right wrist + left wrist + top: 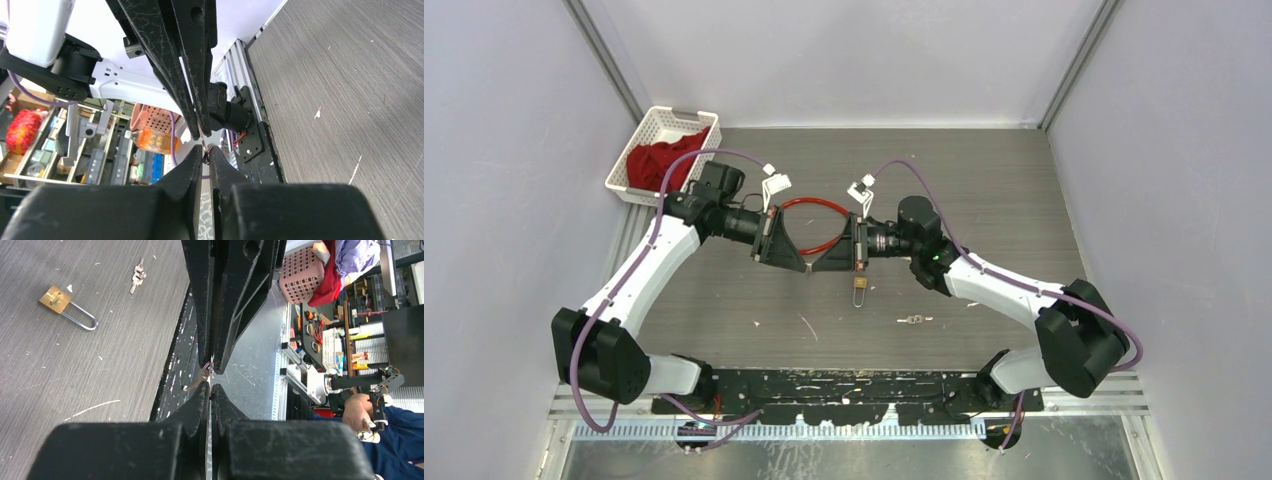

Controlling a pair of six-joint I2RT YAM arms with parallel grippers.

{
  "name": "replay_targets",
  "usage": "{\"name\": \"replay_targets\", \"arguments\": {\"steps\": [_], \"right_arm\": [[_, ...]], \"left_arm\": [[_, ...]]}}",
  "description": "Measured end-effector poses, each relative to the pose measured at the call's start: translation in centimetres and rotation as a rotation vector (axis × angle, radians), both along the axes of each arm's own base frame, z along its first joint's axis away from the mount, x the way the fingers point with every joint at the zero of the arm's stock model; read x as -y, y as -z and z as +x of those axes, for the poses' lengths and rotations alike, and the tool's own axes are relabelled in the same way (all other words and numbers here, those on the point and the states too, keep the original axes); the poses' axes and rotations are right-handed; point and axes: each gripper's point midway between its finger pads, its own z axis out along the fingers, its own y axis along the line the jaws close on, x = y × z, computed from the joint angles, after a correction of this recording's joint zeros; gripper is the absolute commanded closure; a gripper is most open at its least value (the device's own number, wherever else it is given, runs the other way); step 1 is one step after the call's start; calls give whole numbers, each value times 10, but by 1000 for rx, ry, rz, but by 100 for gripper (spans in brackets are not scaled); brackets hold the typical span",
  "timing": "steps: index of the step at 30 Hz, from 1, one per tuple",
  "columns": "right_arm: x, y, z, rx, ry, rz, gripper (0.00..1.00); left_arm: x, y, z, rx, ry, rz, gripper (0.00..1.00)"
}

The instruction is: Unlock with the key

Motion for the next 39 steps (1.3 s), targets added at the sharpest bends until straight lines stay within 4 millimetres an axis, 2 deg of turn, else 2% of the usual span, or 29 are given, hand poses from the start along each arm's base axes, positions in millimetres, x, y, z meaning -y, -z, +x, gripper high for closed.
{"name": "replay_targets", "arguments": {"steps": [2, 7, 8, 10, 14, 16, 20, 25, 29, 33, 36, 39], "right_arm": [[0, 1, 0, -7, 6, 6, 98], [0, 2, 1, -16, 11, 18, 99], [0, 2, 1, -18, 12, 20, 99], [0, 2, 1, -20, 14, 20, 99], [3, 8, 3, -24, 20, -2, 99], [7, 15, 5, -30, 29, -34, 99], [30, 25, 17, -27, 103, -113, 99], [83, 31, 44, -2, 321, -261, 99], [135, 39, 64, -7, 534, -406, 99], [181, 48, 71, -26, 693, -534, 99], [205, 50, 72, -35, 773, -598, 99], [216, 49, 67, -27, 807, -635, 99]], "left_arm": [[0, -1, 0, -3, 0, -4, 100], [0, -1, 0, -3, -2, -4, 98], [0, -1, 0, -3, -2, -4, 87], [0, 0, 1, -2, -3, -1, 60], [-1, 5, 4, 16, -17, 26, 28], [-3, 10, 8, 34, -31, 54, 18], [-6, 21, 14, 78, -51, 107, 19], [0, 52, 20, 144, -14, 238, 23], [24, 86, 24, 235, 154, 333, 22], [53, 112, 40, 301, 307, 416, 22], [73, 141, 55, 299, 314, 506, 22], [81, 171, 58, 247, 268, 604, 23]]}}
